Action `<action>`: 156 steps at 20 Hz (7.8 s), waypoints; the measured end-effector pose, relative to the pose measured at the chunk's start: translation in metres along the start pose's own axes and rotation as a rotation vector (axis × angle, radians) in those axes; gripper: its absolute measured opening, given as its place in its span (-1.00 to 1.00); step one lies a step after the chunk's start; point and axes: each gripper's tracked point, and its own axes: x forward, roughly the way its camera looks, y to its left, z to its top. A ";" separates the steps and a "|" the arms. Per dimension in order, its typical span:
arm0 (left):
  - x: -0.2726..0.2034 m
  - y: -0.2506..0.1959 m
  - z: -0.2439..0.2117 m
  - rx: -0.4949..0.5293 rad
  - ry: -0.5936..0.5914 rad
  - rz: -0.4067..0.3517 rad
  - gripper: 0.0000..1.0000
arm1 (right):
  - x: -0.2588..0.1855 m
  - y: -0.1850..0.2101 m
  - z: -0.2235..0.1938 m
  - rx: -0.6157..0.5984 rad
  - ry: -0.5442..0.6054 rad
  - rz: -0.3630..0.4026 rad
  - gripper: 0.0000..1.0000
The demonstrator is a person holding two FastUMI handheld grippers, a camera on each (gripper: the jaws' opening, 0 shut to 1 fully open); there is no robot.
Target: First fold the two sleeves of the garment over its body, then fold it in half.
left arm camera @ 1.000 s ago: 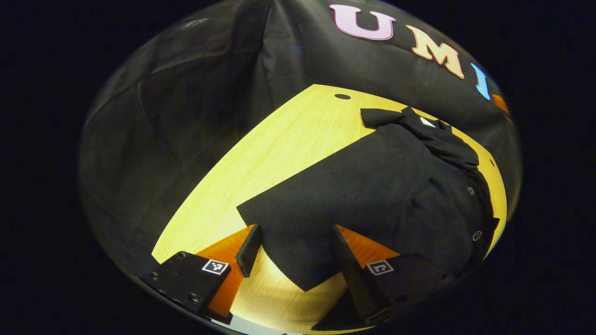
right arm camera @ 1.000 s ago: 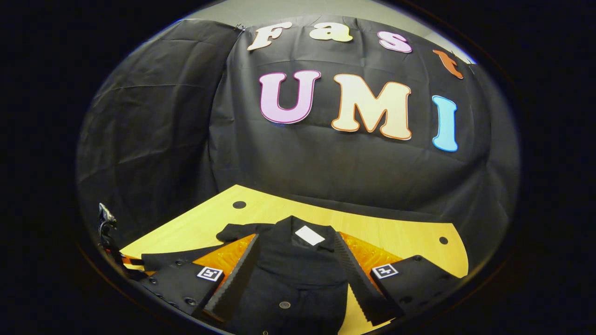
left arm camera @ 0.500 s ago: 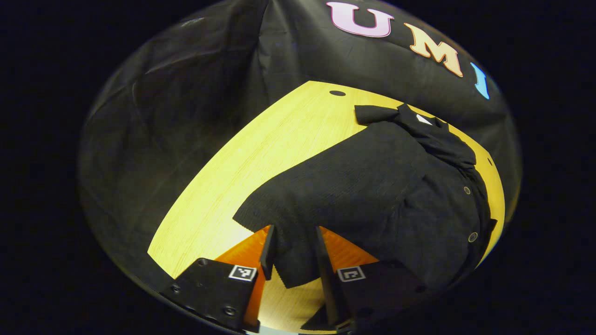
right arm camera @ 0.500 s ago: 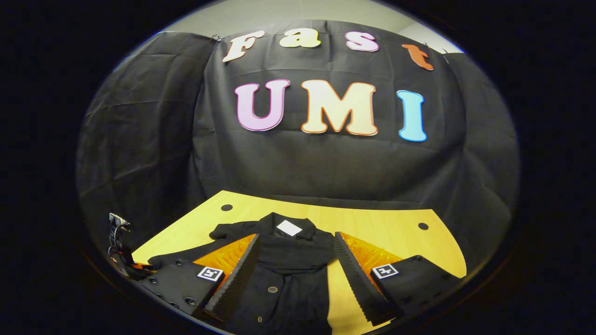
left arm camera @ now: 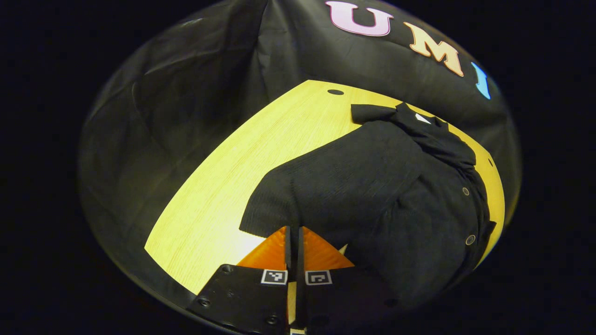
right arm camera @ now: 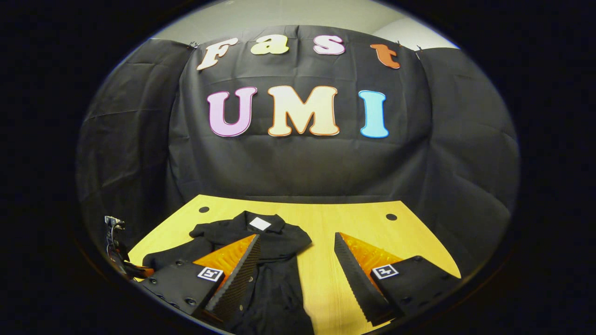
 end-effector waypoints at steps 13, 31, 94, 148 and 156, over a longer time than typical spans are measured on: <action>-0.015 -0.011 0.008 -0.074 -0.005 -0.092 -1.00 | -0.013 -0.023 -0.013 0.068 0.001 -0.024 0.99; -0.075 -0.148 0.167 0.143 -0.355 -0.286 -1.00 | -0.026 -0.056 -0.064 0.166 0.079 -0.045 0.99; -0.074 -0.355 0.207 0.395 -0.647 -0.535 0.85 | -0.038 -0.041 -0.158 0.126 0.238 0.074 0.99; -0.062 -0.090 -0.119 0.269 -0.305 -0.244 0.11 | -0.098 0.008 -0.330 -0.065 0.326 0.174 0.92; -0.064 -0.097 -0.120 0.271 -0.263 -0.256 -0.87 | -0.100 0.027 -0.328 -0.049 0.355 0.231 -0.43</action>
